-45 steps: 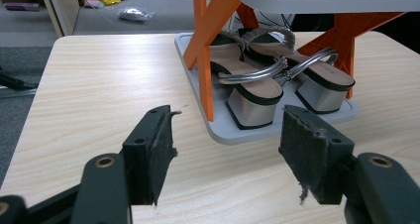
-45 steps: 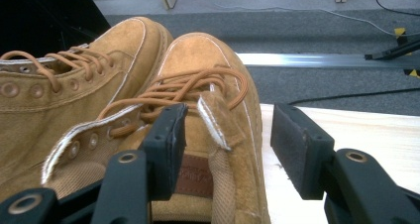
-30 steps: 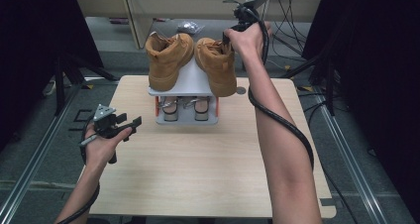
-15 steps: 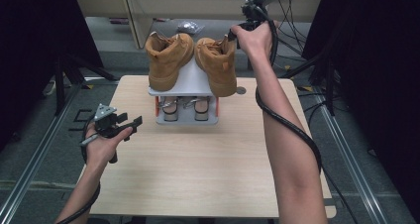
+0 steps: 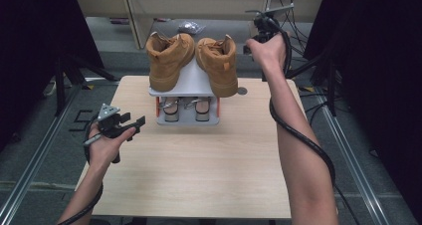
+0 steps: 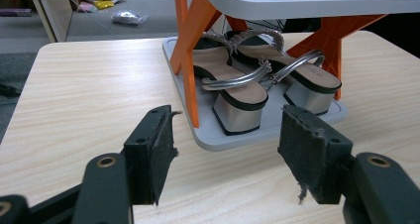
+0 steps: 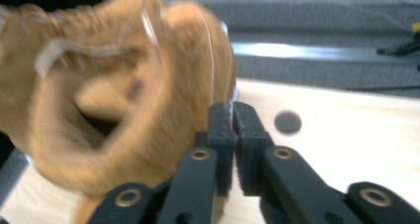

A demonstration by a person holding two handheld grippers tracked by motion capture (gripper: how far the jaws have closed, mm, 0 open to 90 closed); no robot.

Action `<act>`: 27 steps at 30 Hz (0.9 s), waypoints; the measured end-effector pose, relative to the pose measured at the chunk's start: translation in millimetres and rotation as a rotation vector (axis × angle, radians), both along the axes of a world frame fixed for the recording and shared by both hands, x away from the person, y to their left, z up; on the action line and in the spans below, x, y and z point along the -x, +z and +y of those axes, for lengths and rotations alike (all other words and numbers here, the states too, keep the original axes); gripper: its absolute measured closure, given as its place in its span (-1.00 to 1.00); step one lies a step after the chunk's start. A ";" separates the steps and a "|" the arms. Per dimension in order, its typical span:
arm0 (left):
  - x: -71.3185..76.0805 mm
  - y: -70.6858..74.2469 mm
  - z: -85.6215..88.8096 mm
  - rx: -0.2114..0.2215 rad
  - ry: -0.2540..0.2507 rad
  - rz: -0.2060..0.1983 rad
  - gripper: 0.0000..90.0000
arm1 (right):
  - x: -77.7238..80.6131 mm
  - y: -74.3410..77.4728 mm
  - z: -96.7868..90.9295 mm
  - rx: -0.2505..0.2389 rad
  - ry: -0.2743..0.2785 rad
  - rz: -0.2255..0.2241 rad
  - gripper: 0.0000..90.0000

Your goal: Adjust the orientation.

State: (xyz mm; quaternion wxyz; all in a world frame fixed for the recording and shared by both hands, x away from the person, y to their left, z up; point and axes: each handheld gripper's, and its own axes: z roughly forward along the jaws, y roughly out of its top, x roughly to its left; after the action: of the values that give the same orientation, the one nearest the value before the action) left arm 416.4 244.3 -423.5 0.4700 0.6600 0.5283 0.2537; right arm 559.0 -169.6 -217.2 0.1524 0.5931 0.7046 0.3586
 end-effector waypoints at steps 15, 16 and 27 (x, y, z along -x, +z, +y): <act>0.3 -0.8 -1.6 -0.005 -0.003 0.000 -0.16 | 24.1 -79.2 0.1 0.083 0.101 0.216 1.00; 0.5 -0.6 -1.7 -0.004 -0.003 0.000 -0.16 | 25.6 -80.7 1.5 0.086 0.099 0.216 1.00; -0.7 0.9 -3.7 -0.004 -0.002 -0.005 -0.16 | 33.8 -93.9 9.6 0.074 0.114 0.209 1.00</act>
State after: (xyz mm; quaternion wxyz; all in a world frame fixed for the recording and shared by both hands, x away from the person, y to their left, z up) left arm 417.1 240.6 -422.6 0.4703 0.6608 0.5259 0.2561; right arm 525.2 -160.0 -311.1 0.0790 0.5802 0.7620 0.2767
